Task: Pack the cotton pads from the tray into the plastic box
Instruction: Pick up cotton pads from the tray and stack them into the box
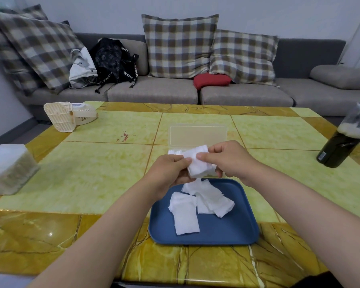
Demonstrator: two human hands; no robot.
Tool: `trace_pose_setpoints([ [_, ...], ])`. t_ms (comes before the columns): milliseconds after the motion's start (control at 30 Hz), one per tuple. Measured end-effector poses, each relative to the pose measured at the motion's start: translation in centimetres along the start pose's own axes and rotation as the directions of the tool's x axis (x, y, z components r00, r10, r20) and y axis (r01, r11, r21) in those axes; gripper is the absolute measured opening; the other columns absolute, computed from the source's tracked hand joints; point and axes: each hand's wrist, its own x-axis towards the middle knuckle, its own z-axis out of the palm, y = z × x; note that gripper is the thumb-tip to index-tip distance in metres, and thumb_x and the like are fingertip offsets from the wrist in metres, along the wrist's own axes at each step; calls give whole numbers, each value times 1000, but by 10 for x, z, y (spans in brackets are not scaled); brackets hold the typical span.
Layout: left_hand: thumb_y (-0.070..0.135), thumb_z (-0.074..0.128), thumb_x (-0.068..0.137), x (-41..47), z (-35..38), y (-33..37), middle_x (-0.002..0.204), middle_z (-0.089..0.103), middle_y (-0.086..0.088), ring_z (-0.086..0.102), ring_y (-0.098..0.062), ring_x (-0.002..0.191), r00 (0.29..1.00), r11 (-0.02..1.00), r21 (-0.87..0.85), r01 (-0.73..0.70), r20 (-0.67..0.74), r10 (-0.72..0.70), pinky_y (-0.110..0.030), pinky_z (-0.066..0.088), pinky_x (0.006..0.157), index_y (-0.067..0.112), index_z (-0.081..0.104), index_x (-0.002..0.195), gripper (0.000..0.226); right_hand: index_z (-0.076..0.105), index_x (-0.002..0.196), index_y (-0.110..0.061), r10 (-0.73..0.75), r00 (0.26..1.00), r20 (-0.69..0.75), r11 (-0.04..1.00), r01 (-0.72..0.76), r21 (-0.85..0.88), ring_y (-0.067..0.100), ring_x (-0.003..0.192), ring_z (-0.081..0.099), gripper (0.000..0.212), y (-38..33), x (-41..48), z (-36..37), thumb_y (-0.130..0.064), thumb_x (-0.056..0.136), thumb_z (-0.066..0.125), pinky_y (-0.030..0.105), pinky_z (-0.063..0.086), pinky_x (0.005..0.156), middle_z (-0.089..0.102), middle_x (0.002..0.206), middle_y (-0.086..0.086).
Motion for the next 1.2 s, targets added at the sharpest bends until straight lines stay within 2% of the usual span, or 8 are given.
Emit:
trace_pose_setpoints([
  [233,8,53,102,2,1,2,108,75,-20,77,-26,89,995,986,-159,55,-76,-67,-30,63,71,-5,65,115,22,76,100,-13,164,986,-28,968,-155,195,16,49,54,15,6,2,-12,-25,91,75,23,31,40,72,88,2],
  [333,8,55,100,3,-1,1,103,76,-18,78,-26,82,985,987,-154,48,-155,-72,-31,64,68,-5,66,112,21,73,95,-16,134,968,-214,969,-83,234,17,52,51,9,5,5,-16,-24,94,70,26,33,43,70,88,8],
  [400,9,57,99,3,-2,1,101,77,-17,78,-24,80,982,991,-120,52,-173,-73,-30,63,67,-4,67,112,21,73,89,-18,32,981,-192,972,14,233,15,49,51,9,1,3,-18,-24,95,69,24,35,42,69,82,5],
  [567,11,56,98,1,1,1,104,78,-16,77,-25,93,999,999,-35,33,-41,-34,-31,62,76,-1,70,116,26,77,88,-12,-77,997,15,993,75,88,9,41,49,9,-6,-5,-3,-20,90,76,18,37,40,66,58,-9],
  [800,12,54,100,-4,2,4,102,78,-16,76,-26,94,1000,999,-31,14,20,-14,-32,62,80,-4,70,114,26,78,87,-10,-103,992,-76,994,101,-35,2,43,51,10,2,3,2,-21,86,79,18,43,45,70,73,-1],
  [1000,33,65,96,-4,5,6,105,77,-15,76,-27,97,998,998,-65,16,60,-12,-33,61,81,2,72,113,36,77,79,-17,-139,983,-122,984,124,-125,0,53,56,11,6,6,4,-26,82,83,22,43,56,68,66,-11],
  [1100,16,70,93,0,5,4,100,78,-16,76,-21,85,1000,1000,-23,15,-11,-15,-28,61,75,-4,71,105,23,74,95,-19,-136,979,-152,978,108,-178,8,75,64,24,6,8,5,-37,81,82,25,49,67,69,84,-8],
  [1200,11,62,96,3,7,6,102,78,-11,75,-21,89,1000,998,-68,0,4,0,-30,60,78,2,73,108,19,65,115,-21,-9,1000,19,993,11,-116,13,87,65,38,5,5,2,-47,87,73,23,51,64,67,107,-4],
])
